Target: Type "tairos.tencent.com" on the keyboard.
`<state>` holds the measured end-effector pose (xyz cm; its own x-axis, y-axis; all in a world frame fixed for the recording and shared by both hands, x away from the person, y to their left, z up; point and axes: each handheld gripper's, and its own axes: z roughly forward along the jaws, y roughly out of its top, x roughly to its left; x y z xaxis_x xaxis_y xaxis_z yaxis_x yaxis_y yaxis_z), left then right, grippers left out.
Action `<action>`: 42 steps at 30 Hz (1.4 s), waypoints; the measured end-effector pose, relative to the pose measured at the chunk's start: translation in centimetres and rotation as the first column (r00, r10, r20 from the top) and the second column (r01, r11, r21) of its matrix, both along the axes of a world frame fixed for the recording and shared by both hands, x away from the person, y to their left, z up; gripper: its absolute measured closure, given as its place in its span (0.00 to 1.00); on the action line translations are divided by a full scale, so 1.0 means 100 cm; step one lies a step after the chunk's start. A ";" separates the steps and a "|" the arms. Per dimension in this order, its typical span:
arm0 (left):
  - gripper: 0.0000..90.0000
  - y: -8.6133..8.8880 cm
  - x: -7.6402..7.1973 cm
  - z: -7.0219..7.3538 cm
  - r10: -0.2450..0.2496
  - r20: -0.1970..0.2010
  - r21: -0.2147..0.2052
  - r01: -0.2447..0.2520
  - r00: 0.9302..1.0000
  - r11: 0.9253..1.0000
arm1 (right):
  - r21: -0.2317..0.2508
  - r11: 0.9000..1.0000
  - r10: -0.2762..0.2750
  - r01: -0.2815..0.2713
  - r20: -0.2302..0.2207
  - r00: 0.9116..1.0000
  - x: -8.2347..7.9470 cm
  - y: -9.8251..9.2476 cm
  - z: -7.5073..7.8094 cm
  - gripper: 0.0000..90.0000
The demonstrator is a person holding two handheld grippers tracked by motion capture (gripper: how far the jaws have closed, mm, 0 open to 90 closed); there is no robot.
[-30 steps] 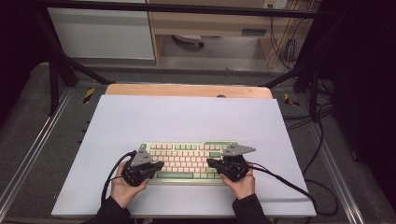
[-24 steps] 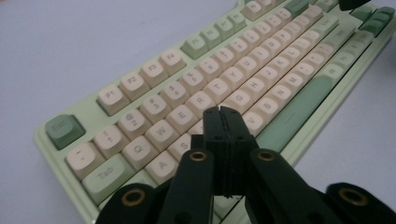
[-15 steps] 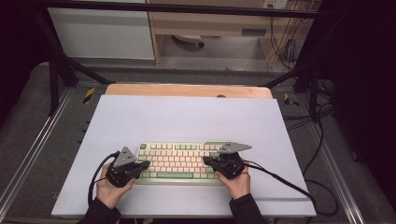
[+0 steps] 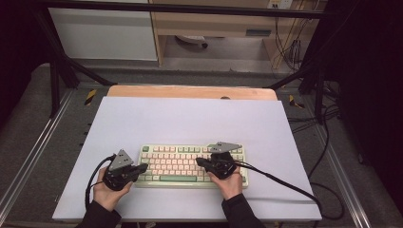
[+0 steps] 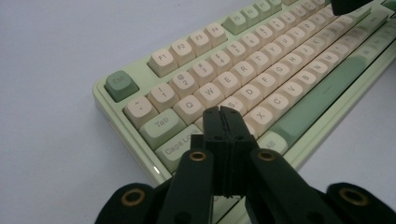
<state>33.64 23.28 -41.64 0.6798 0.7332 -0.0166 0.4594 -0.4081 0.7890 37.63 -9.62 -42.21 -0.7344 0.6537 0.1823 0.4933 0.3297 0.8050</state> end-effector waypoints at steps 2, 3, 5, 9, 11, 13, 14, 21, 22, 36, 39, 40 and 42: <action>1.00 0.001 0.000 0.000 0.001 0.001 -0.003 -0.001 1.000 1.000 | -0.002 1.000 0.001 -0.001 -0.002 1.000 0.002 0.005 -0.001 1.00; 1.00 0.001 0.000 0.000 0.002 0.000 -0.004 -0.002 1.000 1.000 | 0.001 1.000 0.002 -0.002 -0.006 1.000 0.003 0.007 -0.001 1.00; 1.00 0.001 0.000 0.000 0.003 0.001 -0.005 -0.003 1.000 1.000 | -0.009 1.000 0.001 -0.001 -0.008 1.000 0.005 0.010 -0.002 1.00; 1.00 0.001 0.001 -0.001 0.003 -0.004 -0.002 -0.003 1.000 1.000 | -0.020 1.000 -0.007 0.006 -0.014 1.000 0.009 0.013 -0.005 1.00; 1.00 0.002 0.001 -0.001 0.004 -0.005 -0.002 -0.004 1.000 1.000 | -0.030 0.999 -0.014 0.014 -0.019 1.000 0.010 0.013 -0.006 1.00; 1.00 0.001 0.001 -0.001 0.003 -0.004 -0.001 -0.003 1.000 1.000 | -0.042 0.999 -0.017 0.016 -0.018 1.000 0.010 0.013 -0.008 1.00; 1.00 0.001 0.001 -0.001 0.002 -0.005 -0.001 -0.002 1.000 1.000 | -0.047 0.999 -0.017 0.016 -0.014 1.000 0.011 0.013 -0.009 1.00; 1.00 0.001 0.001 -0.001 0.003 -0.005 -0.001 -0.003 1.000 1.000 | -0.061 0.998 -0.023 0.022 -0.020 1.000 0.012 0.013 -0.011 1.00; 1.00 0.002 0.001 -0.001 0.003 -0.004 -0.002 -0.003 1.000 1.000 | -0.069 0.997 -0.026 0.025 -0.015 1.000 0.012 0.013 -0.012 1.00; 1.00 0.002 0.001 -0.001 0.003 -0.003 -0.004 -0.003 1.000 1.000 | -0.042 0.999 -0.008 0.008 0.001 1.000 0.005 0.010 -0.001 1.00; 1.00 0.002 0.001 -0.001 0.003 -0.004 -0.003 -0.003 1.000 1.000 | -0.033 0.999 -0.001 0.001 0.015 1.000 0.003 0.009 0.002 1.00; 1.00 0.002 0.001 -0.001 0.004 -0.003 -0.003 -0.004 1.000 1.000 | -0.032 0.999 0.000 0.001 0.014 1.000 0.002 0.008 0.003 1.00; 1.00 0.002 0.001 -0.001 0.003 -0.003 -0.003 -0.003 1.000 1.000 | -0.028 1.000 0.001 -0.001 0.015 1.000 0.001 0.008 0.005 1.00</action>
